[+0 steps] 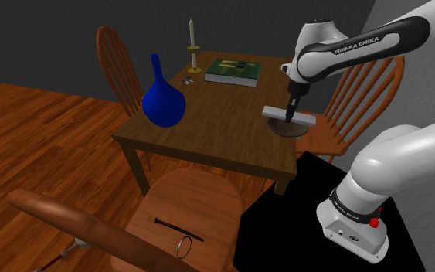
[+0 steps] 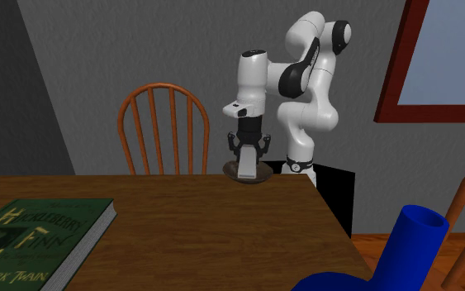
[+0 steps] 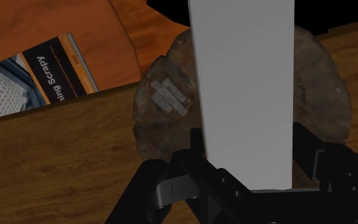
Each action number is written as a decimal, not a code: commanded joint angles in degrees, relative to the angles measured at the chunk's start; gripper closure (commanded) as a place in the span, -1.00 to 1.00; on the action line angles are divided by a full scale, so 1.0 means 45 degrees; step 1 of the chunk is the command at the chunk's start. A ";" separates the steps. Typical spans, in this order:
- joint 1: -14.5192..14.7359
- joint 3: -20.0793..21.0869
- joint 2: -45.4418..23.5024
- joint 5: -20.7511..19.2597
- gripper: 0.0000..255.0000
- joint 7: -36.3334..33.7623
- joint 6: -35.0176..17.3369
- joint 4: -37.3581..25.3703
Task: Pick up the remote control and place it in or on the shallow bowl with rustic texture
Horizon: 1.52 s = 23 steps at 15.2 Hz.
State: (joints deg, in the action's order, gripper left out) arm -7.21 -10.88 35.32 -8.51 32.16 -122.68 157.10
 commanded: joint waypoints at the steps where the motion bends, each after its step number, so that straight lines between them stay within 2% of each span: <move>1: 0.0013 -0.0028 -0.0249 -0.0019 1.00 -0.0034 -0.0493 0.0235; 3: 0.0009 -0.0059 -0.0406 -0.0042 1.00 -0.0039 -0.0806 0.0390; 10: 0.0008 -0.0059 -0.0406 -0.0042 1.00 -0.0039 -0.0806 0.0390; 11: 0.0009 -0.0058 -0.0407 -0.0042 -1.00 -0.0039 -0.0806 0.0390; 16: 0.0009 -0.0059 -0.0408 -0.0042 -1.00 -0.0039 -0.0807 0.0390; 20: 0.0057 0.0155 0.0473 0.0121 -1.00 -0.0025 0.1182 -0.0720; 23: 0.0055 0.0157 0.0473 0.0122 -1.00 -0.0024 0.1182 -0.0719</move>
State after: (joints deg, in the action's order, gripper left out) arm -6.98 -10.21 37.38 -7.99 32.05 -117.66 154.06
